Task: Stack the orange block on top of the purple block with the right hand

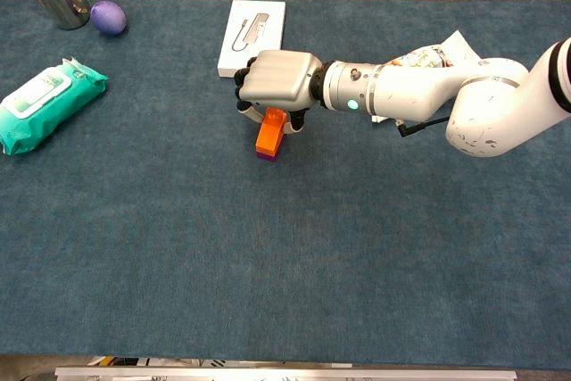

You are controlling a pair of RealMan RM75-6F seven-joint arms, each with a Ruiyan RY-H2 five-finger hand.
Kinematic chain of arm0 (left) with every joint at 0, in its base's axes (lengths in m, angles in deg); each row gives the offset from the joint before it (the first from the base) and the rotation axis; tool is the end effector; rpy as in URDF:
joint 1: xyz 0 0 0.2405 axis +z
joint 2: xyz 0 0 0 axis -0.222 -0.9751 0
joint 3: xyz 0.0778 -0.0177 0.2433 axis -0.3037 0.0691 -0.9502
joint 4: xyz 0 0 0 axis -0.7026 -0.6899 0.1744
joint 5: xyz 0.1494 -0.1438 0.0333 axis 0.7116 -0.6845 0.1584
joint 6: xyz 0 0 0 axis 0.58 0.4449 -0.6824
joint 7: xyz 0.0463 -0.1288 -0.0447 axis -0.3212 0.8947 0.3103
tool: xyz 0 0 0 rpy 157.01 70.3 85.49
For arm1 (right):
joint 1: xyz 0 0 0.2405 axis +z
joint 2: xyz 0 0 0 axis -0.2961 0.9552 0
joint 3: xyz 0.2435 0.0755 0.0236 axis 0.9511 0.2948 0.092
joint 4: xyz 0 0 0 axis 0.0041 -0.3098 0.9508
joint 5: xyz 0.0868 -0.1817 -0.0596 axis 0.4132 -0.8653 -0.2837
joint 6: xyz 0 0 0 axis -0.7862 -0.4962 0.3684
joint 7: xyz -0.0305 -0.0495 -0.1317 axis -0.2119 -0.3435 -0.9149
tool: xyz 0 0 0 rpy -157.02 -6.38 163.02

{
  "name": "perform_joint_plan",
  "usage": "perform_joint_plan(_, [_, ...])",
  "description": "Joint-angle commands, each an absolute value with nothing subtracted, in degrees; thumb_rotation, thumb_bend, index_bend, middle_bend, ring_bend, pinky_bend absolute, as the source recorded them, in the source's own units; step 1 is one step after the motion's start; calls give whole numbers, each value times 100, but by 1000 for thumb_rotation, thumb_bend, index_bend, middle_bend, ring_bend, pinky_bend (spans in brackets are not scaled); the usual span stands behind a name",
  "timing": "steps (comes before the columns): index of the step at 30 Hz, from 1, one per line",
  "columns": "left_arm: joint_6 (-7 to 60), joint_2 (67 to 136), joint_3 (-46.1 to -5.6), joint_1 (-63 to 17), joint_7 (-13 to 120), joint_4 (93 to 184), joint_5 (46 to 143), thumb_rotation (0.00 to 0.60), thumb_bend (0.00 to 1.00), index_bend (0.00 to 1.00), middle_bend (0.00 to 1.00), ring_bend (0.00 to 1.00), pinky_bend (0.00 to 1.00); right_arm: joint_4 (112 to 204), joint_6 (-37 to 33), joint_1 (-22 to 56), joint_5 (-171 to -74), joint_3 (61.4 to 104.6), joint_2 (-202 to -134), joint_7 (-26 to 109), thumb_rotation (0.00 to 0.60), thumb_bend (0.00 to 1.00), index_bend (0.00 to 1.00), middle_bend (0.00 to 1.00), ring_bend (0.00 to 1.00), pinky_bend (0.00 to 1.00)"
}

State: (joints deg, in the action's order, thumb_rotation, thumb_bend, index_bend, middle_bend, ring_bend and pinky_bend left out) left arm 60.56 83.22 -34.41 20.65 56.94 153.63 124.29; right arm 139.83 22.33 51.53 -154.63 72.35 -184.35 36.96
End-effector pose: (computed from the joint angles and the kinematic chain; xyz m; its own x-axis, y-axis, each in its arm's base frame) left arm -0.3327 0.0969 0.1777 0.4116 -0.0802 0.9078 0.9093 0.1041 -0.4030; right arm -0.0527 -0.3835 -0.0988 0.8459 0.0664 0.5291 -0.2042 -0.8762 0.4365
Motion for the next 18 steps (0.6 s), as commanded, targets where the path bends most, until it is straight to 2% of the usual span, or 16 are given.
perform_joint_plan(1, [6052, 8322, -3442, 2067, 5694, 15360, 12424, 600, 233, 243, 267, 263, 164, 13982, 2238, 5150, -15461, 7228, -18438, 3687, 600, 189, 596, 371, 167, 229])
perform_joint_plan(10, [6039, 8319, -3435, 2056, 5699, 15357, 12430, 600, 233, 243, 267, 263, 163, 14138, 2184, 5103, -15414, 7251, -18318, 3633, 600, 180, 582, 369, 167, 211])
perform_joint_plan(12, [6037, 8318, -3438, 2056, 5694, 15362, 12434, 600, 233, 243, 267, 263, 163, 14246, 2172, 5077, -15364, 7283, -18248, 3605, 600, 137, 503, 348, 166, 188])
perform_joint_plan(14, [6033, 8316, -3439, 2056, 5686, 15370, 12432, 600, 233, 243, 267, 263, 163, 14359, 2142, 5051, -15338, 7303, -18175, 3551, 600, 49, 363, 303, 151, 166])
perform_joint_plan(18, [6024, 8311, -3433, 2043, 5698, 15370, 12440, 600, 233, 243, 267, 263, 163, 14727, 2020, 4946, -15239, 7379, -17946, 3385, 600, 0, 154, 206, 83, 131])
